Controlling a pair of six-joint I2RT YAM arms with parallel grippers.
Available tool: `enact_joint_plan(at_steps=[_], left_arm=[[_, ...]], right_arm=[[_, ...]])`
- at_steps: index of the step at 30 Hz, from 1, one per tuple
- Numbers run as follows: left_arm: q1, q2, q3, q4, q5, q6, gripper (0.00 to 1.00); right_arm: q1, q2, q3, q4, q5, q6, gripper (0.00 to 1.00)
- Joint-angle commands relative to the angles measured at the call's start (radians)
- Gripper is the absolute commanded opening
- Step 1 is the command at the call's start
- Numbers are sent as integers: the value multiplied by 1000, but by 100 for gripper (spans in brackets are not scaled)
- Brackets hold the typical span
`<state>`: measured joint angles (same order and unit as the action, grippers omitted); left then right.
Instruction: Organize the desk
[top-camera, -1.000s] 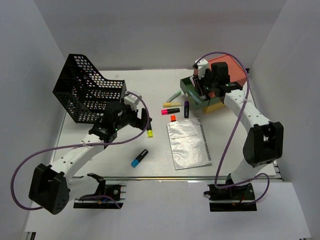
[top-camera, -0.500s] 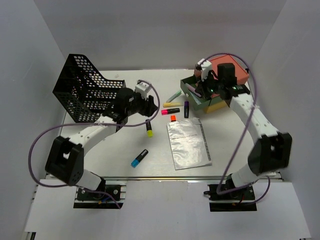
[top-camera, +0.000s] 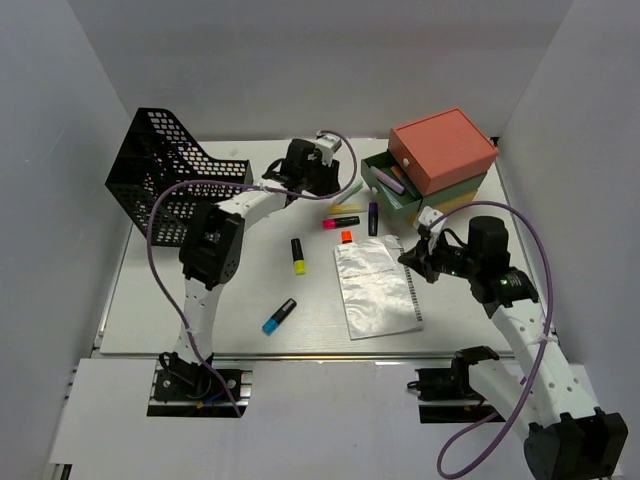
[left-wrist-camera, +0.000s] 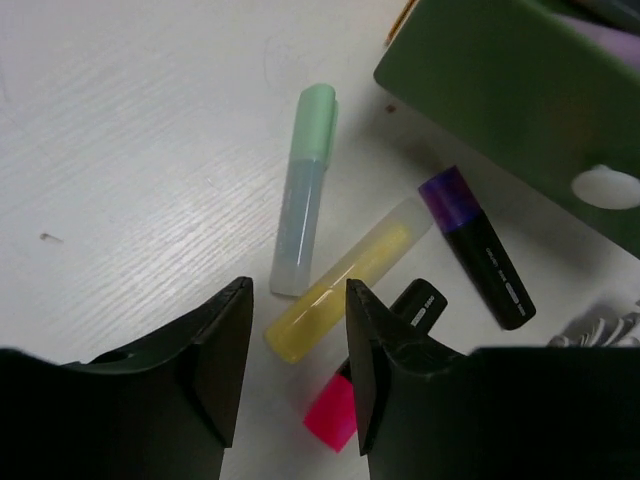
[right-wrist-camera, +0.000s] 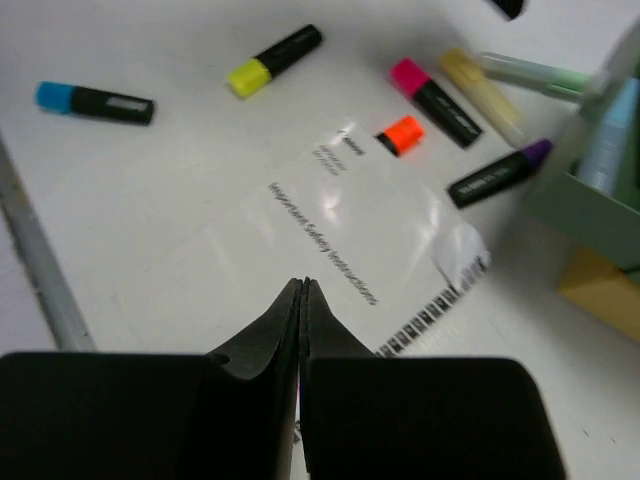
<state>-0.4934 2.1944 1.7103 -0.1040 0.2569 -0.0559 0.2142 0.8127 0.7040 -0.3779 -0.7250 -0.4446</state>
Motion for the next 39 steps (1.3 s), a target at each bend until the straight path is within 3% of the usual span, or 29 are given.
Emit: enact_joint_plan(at_steps=[1,2,5,8,24,39], left_arm=[[-19,20,86,-28,-1,4,53],[-30,37,106,-34,-5,-5,56],[-51,96,182,-68,-43,-18,60],[-76,120,199,-60,-102,-18,65],[-132,217,288,-103,-352,54,65],[-132,258,273,-85,-400,113,61]], right_arm=[[-32,-6,0,108,149,24,0],[-39,6,5,103,159,29,0],[-48,48,34,67,144,30,15],[-56,45,38,63,142,29,18],[-79,29,32,68,136,34,19],[-96,28,31,70,128,32,19]])
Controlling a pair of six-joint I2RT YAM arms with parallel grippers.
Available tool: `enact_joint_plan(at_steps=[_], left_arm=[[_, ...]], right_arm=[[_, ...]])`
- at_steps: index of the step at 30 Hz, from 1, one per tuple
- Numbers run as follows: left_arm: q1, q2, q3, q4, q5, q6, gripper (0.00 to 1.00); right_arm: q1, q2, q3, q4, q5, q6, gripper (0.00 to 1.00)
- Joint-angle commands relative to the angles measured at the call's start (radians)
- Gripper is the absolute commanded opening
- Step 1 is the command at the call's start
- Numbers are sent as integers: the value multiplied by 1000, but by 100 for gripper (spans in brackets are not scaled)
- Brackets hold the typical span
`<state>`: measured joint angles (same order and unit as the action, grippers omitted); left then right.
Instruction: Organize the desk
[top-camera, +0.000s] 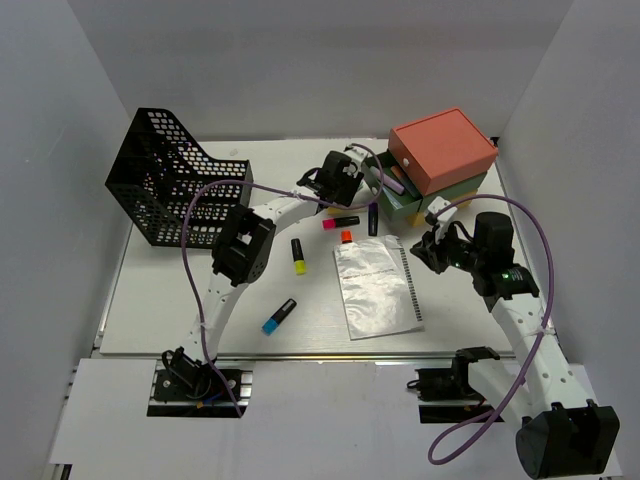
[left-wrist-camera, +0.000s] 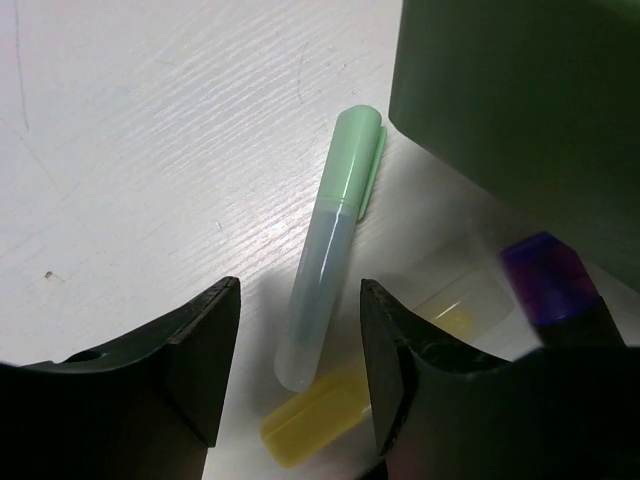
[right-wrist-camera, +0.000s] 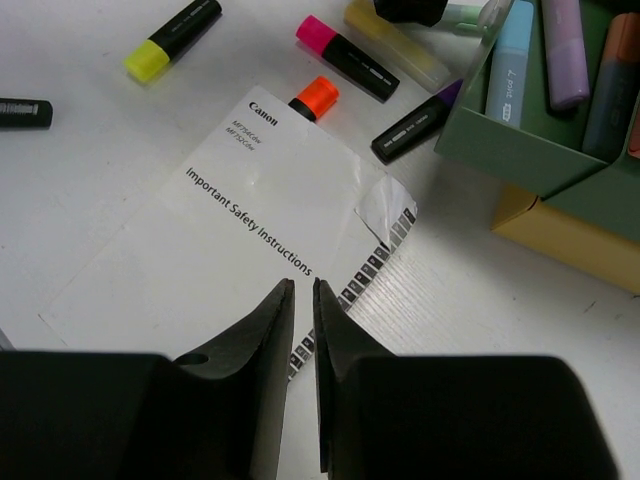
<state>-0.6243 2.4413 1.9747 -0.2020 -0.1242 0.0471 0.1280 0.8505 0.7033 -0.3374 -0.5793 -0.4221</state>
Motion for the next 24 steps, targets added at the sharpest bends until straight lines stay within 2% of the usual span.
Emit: enact_joint_plan(at_steps=[1,11,14,17,18,21,24], left_arm=[[-2,16,9,15,-17,10,61],[-2,24,-20,41,-26,-10,55],[-2,25,-28,44,-35,-15,47],[-2,21,-45,49,-51,-16,33],[9,12,-51,49,-61,-23,25],[20,-27,-88,59,-92,-35,20],[32,-93,-126,81,-150,-67,10]], right_arm=[[-10,-10,32,29,-17,9,19],[-16,-7,33,26,-25,9,19],[-19,-7,33,24,-24,8,18],[-25,-7,33,26,-25,9,18],[-22,-7,32,26,-25,8,18],[-28,-5,32,26,-27,8,18],[-33,-5,32,26,-25,8,18]])
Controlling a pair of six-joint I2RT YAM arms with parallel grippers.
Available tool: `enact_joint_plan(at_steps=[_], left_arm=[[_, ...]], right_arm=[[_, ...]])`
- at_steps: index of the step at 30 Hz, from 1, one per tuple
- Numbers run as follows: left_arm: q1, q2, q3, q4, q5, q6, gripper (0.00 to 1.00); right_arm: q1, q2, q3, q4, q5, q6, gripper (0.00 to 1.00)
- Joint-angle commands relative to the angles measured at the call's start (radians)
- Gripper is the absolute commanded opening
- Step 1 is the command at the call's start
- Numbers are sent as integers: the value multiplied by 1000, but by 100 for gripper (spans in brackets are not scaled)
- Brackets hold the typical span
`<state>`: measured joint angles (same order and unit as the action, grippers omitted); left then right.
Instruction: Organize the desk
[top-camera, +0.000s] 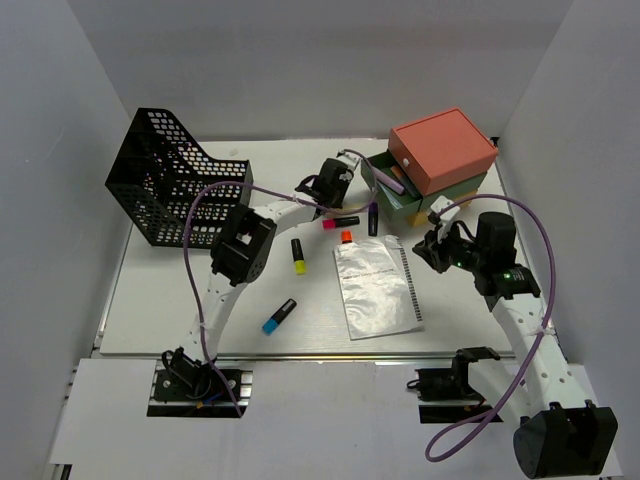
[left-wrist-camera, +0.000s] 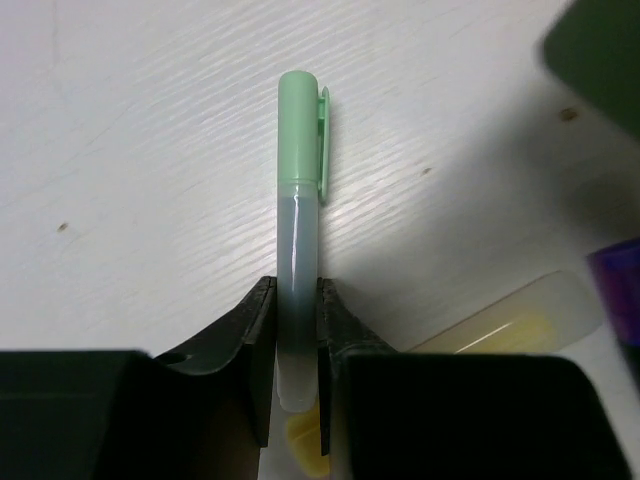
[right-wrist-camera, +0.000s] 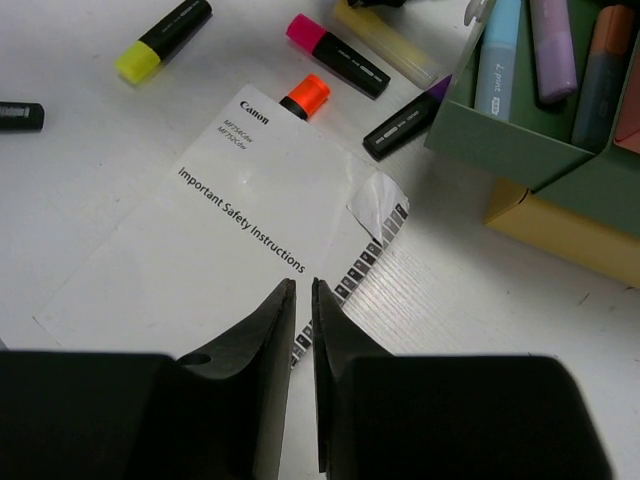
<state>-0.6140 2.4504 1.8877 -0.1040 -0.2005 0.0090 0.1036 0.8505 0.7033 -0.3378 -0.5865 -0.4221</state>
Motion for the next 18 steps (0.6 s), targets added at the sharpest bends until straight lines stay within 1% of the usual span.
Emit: enact_joint_plan(at_steps=[1,2,3,4,6,7,8,9,10,11,13,14,16,17,18], left_arm=[[34,-122,-47,-11,-92,-32,7],[45,-140,-56,-11,-94,-43,6],[45,-184,-71,-14,-90,-55,0],[54,-209,-81,-17,-83,-72,0],[65,-282,-111,-37,-60,-154,0],[65,-309,-122,-46,-16,-194,0],[74,-330,-136,-52,28,-263,0],[74,-353,-162,-57,71,-295,0],[74,-391,-174,-62,160,-335,0],[74,-405,-183,-60,199,-406,0],[74,-451,-220,-33,298,-483,0],[74,-464,-235,-17,356,-570,0],[74,-502,-283,61,404,-665,0],[63,-508,-297,85,433,-760,0],[54,-513,-305,143,446,-803,0]], right_arm=[[-10,-7,32,26,-15,8,18],[-13,-8,32,28,-13,9,18],[-13,-8,30,29,-10,11,18],[-21,-10,30,33,-3,14,17],[-21,-19,27,48,29,31,6],[-22,-22,24,57,45,40,0],[-27,-27,15,68,59,55,0],[-22,-36,12,83,77,63,0],[-28,-42,7,89,86,72,0],[-33,-45,4,97,93,80,0],[-39,-56,-5,112,106,92,0],[-41,-56,-8,117,109,95,0],[-47,-54,-11,125,125,101,0],[-47,-53,-13,126,131,105,0],[-56,-53,-13,129,140,108,0]])
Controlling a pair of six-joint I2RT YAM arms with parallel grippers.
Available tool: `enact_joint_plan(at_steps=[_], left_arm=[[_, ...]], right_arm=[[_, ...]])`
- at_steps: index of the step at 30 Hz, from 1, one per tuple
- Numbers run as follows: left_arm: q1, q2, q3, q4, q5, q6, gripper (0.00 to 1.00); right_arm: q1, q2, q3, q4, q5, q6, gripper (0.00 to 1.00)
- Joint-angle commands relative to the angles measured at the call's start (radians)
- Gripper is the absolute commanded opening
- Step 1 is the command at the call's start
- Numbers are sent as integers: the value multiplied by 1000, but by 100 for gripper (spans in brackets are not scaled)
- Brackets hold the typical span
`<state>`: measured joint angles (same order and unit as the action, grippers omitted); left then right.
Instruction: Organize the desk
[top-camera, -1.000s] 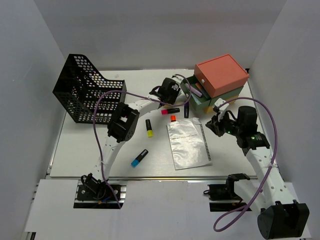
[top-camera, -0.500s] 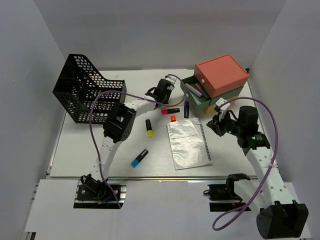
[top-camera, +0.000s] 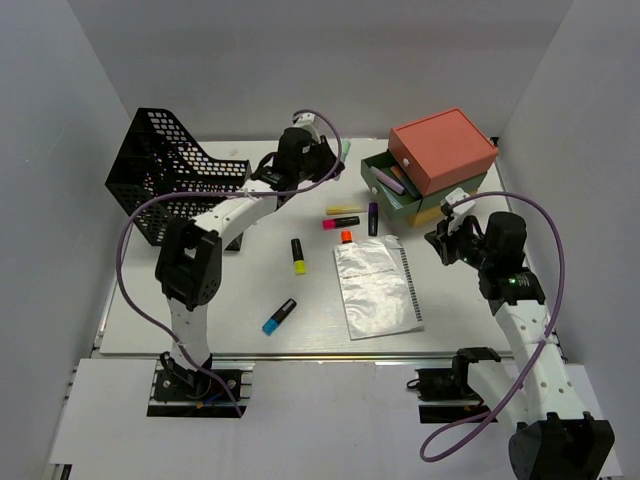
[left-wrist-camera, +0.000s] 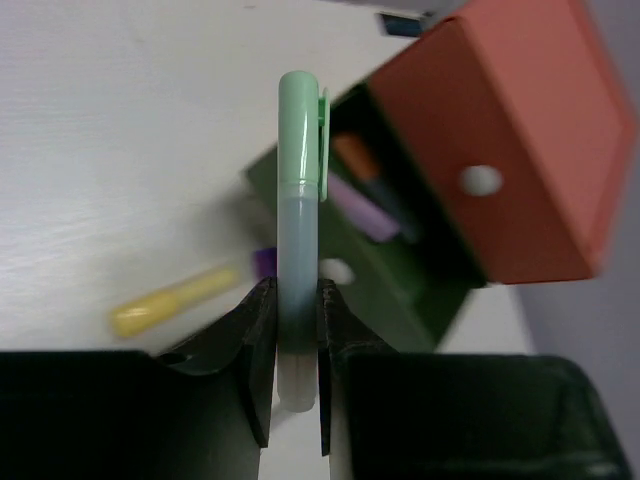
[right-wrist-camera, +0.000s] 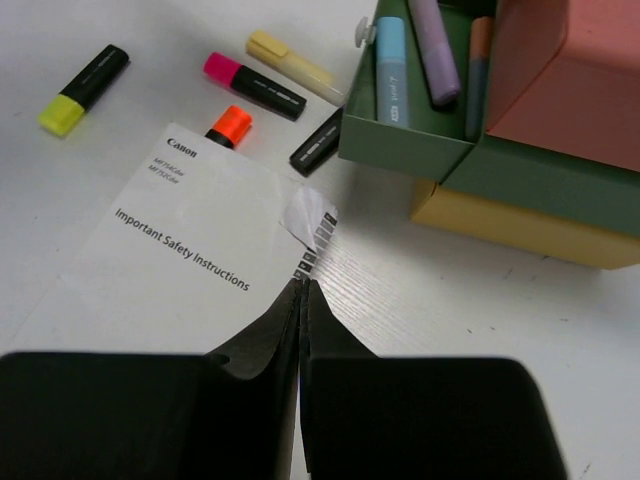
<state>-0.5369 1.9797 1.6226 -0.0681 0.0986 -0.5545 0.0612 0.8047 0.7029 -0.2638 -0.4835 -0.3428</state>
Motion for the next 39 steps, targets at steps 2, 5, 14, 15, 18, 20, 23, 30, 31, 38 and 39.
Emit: enact_joint_plan(at_steps=[2,5,14,15,18,20,23,30,31,38,39], left_arm=[[-23,-36,-50,161,177,-397,0],[-23,7,-67,278,245,-611,0],[-81,103,48,271,138,-803,0],[-90,110,60,260,130,-811,0],[-101,139,121,205,102,-818,2],[-101,157,169,168,99,-818,10],[-101,188,212,127,96,-818,30],[-110,205,224,100,92,-815,45],[-110,205,224,99,90,-815,45],[-110,217,232,108,110,-814,48],[-110,222,240,102,116,-812,50]], right_arm=[[-17,-9,-17,61,42,30,0],[-24,-10,-22,69,48,31,0],[-49,-22,-28,77,52,34,0],[-50,-22,-26,78,51,34,0],[-46,-25,-28,77,46,34,0],[-49,-29,-29,80,42,36,0],[-81,-30,-31,78,39,34,0],[-93,-33,-31,78,31,36,0],[-93,-35,-29,78,28,36,0],[-103,-33,-31,77,22,36,0],[-106,-33,-31,75,22,36,0]])
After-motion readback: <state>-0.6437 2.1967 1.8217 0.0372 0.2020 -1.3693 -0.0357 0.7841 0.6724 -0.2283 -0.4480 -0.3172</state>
